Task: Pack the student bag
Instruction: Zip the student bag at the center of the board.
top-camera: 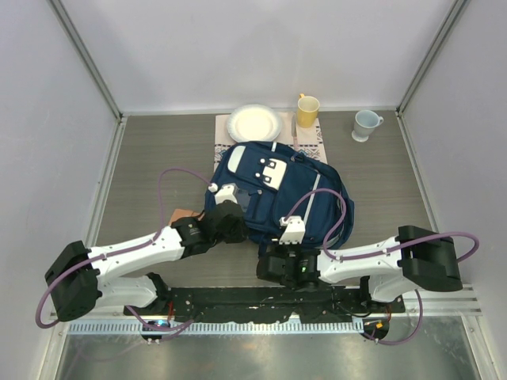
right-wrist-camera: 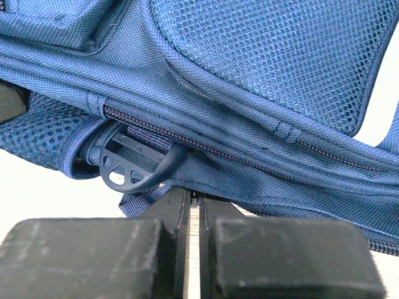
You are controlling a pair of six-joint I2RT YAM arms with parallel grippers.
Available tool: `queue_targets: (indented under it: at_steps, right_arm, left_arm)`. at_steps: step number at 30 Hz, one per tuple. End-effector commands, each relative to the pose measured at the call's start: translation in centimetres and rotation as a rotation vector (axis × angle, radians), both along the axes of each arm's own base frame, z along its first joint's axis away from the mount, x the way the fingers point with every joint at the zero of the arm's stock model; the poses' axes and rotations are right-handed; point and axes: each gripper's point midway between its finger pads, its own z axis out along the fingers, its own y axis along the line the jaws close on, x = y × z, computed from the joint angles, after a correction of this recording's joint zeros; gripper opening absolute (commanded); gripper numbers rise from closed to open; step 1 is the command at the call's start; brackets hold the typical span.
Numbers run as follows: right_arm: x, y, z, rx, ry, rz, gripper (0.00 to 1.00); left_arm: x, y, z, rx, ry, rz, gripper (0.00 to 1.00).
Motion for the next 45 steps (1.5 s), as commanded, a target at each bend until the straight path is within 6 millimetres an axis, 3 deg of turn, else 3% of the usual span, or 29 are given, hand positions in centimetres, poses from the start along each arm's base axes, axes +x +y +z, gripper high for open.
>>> queue_targets:
  at_steps: [1, 6, 10, 16, 21, 22, 23, 26, 29, 31, 36, 45]
  right_arm:
    - [1.2, -0.6, 1.7, 0.022, -0.073, -0.029, 0.01]
    - [0.1, -2.4, 1.2, 0.018, -0.019, 0.003, 0.01]
    - [-1.5, -4.5, 0.4, 0.033, 0.047, 0.059, 0.01]
    - [-3.2, -5.0, -0.1, 0.049, 0.121, 0.157, 0.01]
    - [-4.2, -4.6, -0.7, 0.064, 0.158, 0.221, 0.01]
    - [-4.3, -3.9, -0.4, 0.087, 0.157, 0.239, 0.01]
    - [-4.4, -3.6, -0.4, 0.09, 0.162, 0.25, 0.01]
    - [-4.7, -2.2, -0.1, 0.12, 0.169, 0.29, 0.01]
    - [-4.6, -1.5, 0.0, 0.139, 0.166, 0.289, 0.01]
    - [-4.4, -1.1, 0.3, 0.151, 0.157, 0.285, 0.01]
    - [-3.9, -0.7, 0.8, 0.169, 0.135, 0.264, 0.01]
    - [-3.3, -0.4, 2.2, 0.207, 0.098, 0.251, 0.01]
  left_arm:
    - [1.8, -1.9, 4.7, -0.123, -0.112, 0.009, 0.0]
    - [2.4, -0.4, 4.1, -0.048, -0.132, 0.034, 0.0]
    - [3.3, 2.5, 3.4, 0.03, -0.14, 0.064, 0.0]
    - [5.0, 5.8, 2.8, 0.036, -0.118, 0.096, 0.0]
    - [5.9, 6.1, 2.8, 0.022, -0.106, 0.062, 0.0]
    - [5.8, 6.1, 2.7, 0.023, -0.095, 0.055, 0.04]
    - [5.7, 5.8, 2.8, 0.017, -0.088, 0.047, 0.3]
    - [5.0, 5.5, 2.9, -0.03, -0.065, 0.044, 0.74]
    - [4.1, 6.0, 3.7, -0.096, -0.083, 0.078, 0.92]
    - [3.4, 6.5, 4.7, -0.157, -0.089, 0.122, 1.0]
    - [1.3, 6.4, 4.2, -0.236, -0.033, 0.176, 1.0]
    - [-2.1, 2.4, 2.6, -0.275, 0.009, 0.215, 1.0]
